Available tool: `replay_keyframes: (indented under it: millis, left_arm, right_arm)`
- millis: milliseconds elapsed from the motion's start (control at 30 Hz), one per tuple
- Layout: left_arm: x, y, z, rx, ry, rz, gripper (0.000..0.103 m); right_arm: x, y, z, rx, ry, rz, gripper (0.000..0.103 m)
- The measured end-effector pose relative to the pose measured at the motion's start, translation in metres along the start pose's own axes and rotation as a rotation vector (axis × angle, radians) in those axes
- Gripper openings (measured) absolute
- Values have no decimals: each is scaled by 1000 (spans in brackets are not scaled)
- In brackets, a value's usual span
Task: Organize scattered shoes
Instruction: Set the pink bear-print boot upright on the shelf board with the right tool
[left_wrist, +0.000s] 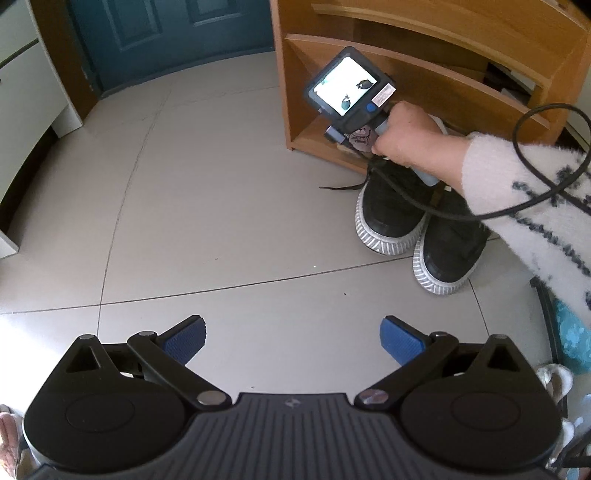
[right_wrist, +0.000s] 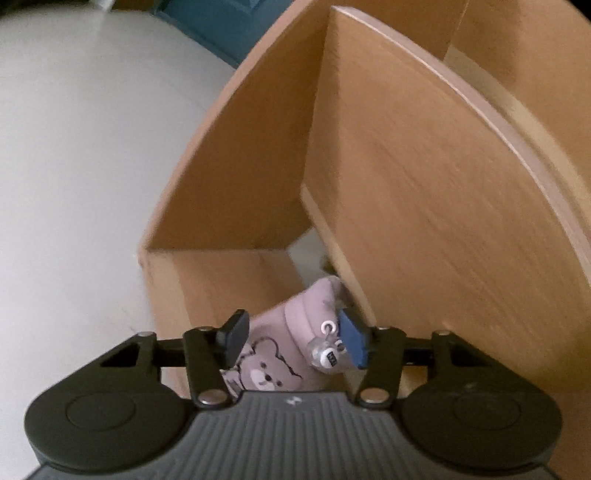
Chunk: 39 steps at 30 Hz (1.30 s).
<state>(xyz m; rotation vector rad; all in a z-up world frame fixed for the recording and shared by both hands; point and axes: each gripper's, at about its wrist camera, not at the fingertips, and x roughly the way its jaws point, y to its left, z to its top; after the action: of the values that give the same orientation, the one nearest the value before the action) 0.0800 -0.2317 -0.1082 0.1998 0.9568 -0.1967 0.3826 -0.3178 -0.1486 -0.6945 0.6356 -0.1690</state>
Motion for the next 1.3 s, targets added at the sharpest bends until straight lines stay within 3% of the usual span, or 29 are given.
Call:
replay_keyframes:
  millis: [133, 200, 267, 300, 333, 367, 433, 533, 667, 733, 1100, 1200, 1300]
  left_arm:
    - [-4, -3, 4, 5, -16, -12, 103]
    - [-6, -6, 6, 11, -27, -17, 103]
    - [-10, -6, 7, 15, -37, -25, 103]
    - [-11, -5, 7, 13, -41, -25, 103]
    - [-12, -3, 6, 9, -44, -23, 103]
    - [-13, -2, 6, 5, -48, -21, 103]
    - [-14, 2, 5, -3, -54, -16, 103]
    - [-15, 8, 3, -20, -55, -15, 103]
    - [-14, 8, 1, -5, -53, -6, 103]
    - [-15, 9, 0, -9, -58, -8, 103]
    - [-12, 10, 1, -8, -71, -27, 103]
    - [-14, 10, 1, -7, -85, -29, 103]
    - [-13, 13, -1, -11, -84, -24, 103]
  right_arm:
    - [-12, -1, -1, 60, 33, -11, 28]
    - [-9, -2, -4, 146, 95, 55, 28]
    - [-11, 2, -9, 148, 79, 52, 28]
    - [-16, 3, -13, 150, 50, 37, 31]
    - [-19, 2, -15, 157, 32, 33, 41]
    - [-23, 0, -17, 173, 16, 16, 58]
    - [-29, -5, -21, 205, -10, -21, 78]
    - [-29, -14, -19, 279, -8, -47, 86]
    - [-5, -24, -16, 436, 92, -42, 88]
    - [9, -26, -25, 531, 142, -36, 93]
    - [-16, -5, -24, 545, 71, 1, 93]
    - [-26, -10, -23, 569, 22, -31, 86]
    - [-35, -5, -17, 510, -35, -23, 81]
